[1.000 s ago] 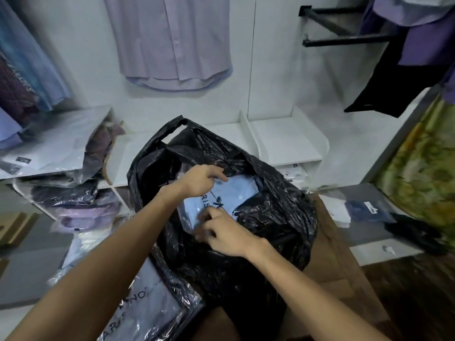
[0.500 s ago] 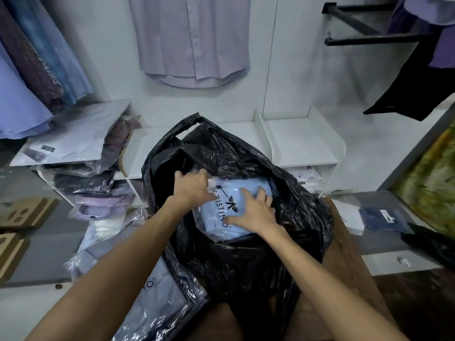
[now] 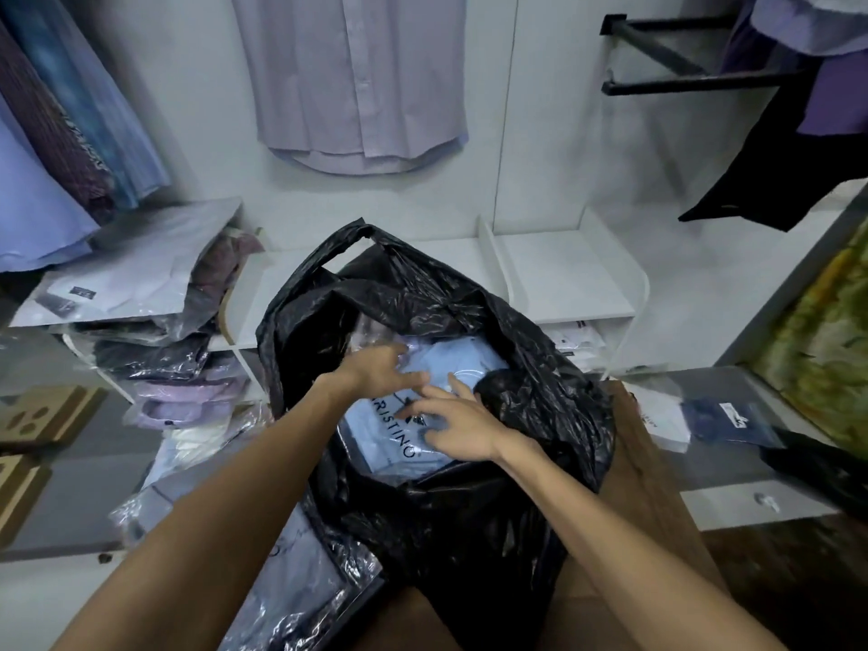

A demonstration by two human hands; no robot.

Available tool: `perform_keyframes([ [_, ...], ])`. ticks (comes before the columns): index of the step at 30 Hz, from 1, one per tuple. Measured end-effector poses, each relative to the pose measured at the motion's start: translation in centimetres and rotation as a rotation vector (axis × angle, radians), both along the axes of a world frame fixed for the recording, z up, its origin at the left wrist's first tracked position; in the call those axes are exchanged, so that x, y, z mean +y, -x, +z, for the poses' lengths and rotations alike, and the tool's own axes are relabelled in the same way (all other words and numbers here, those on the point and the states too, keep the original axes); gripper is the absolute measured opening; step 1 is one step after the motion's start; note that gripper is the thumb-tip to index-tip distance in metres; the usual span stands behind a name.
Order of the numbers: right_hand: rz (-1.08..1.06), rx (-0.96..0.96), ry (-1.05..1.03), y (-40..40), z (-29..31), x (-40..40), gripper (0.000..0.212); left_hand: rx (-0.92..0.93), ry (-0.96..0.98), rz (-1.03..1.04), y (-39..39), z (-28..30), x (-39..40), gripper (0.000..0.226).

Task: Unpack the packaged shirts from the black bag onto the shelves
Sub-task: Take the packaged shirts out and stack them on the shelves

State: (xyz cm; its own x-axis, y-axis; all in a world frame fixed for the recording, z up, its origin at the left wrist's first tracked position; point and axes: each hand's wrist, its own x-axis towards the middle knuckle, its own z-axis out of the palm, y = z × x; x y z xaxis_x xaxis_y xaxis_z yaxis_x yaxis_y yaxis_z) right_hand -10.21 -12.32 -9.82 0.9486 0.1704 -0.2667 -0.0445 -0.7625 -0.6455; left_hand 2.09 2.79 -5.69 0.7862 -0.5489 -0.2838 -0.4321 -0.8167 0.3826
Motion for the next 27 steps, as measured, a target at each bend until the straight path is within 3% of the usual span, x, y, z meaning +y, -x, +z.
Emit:
perform_keyframes([
  [5, -0.180, -0.158, -0.268, 0.8, 0.1, -2.1, 0.036, -0.076, -0.048, 0.001, 0.3, 0.0, -0.8, 0.037],
  [8, -0.268, -0.260, -0.225, 0.9, 0.5, -2.5, 0.033, 0.155, -0.017, 0.068, 0.5, 1.5, 0.1, 0.023],
  [11, -0.337, -0.215, -0.103, 0.7, 0.3, -2.6, 0.046, 0.332, 0.112, 0.207, 0.5, 2.8, 2.3, 0.010],
  [14, -0.470, -0.205, 0.015, -0.1, -0.3, -2.0, 0.060, 0.448, 0.342, 0.280, 0.7, 3.9, 4.8, 0.039],
  [16, -0.509, -0.163, -0.015, -0.8, -0.5, -1.3, 0.067, 0.488, 0.535, 0.298, 1.4, 4.6, 6.1, 0.051],
  [19, -0.531, -0.110, -0.203, -1.5, 0.0, -0.1, 0.061, 0.542, 0.739, 0.311, 2.5, 6.4, 7.9, 0.062],
  [23, -0.468, 0.083, -0.899, -2.0, 3.4, 1.9, 0.050, 0.536, 0.972, 0.362, 4.1, 9.4, 10.7, 0.022],
  [25, -0.377, 0.125, -1.135, -2.6, 4.9, 2.9, 0.054, 0.499, 1.064, 0.343, 4.7, 10.5, 12.7, 0.028],
  [27, -0.264, 0.072, -1.190, -3.4, 6.1, 4.3, 0.048, 0.463, 1.077, 0.351, 5.2, 10.9, 14.7, 0.050],
])
